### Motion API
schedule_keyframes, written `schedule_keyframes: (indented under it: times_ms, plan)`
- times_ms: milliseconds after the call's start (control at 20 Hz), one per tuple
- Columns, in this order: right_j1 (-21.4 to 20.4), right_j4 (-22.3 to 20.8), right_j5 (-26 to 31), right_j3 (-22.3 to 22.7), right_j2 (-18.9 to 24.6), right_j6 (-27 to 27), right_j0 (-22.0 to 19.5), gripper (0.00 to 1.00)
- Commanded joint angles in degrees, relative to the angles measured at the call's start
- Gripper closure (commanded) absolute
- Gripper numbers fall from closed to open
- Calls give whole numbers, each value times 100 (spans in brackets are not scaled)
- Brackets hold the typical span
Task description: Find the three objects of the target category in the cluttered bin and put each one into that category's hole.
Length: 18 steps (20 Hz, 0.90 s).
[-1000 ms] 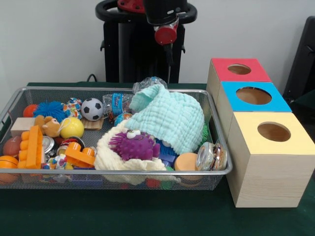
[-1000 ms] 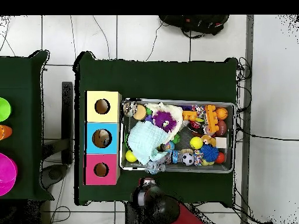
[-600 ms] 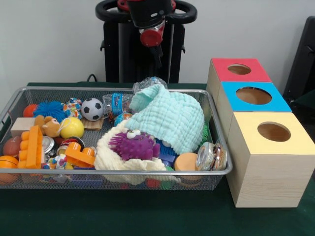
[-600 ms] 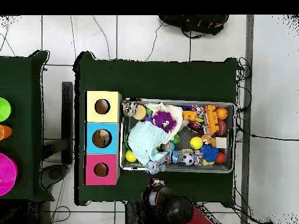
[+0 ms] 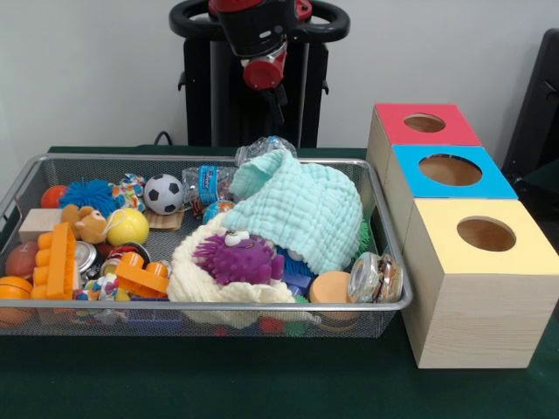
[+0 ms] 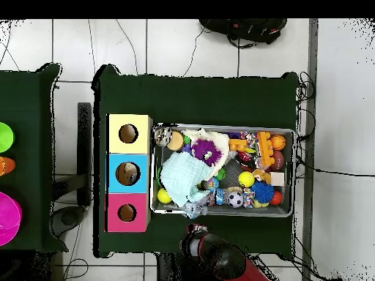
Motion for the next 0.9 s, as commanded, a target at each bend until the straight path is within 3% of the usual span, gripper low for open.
schedule_keyframes:
  times_ms: [50,200,900]
  plan:
    - [217,99,-541,-845,543,702,82,0]
    - [236,132,-582,-887,504,751,175,0]
    - [350,35,-634,-877,703,677,-152,0]
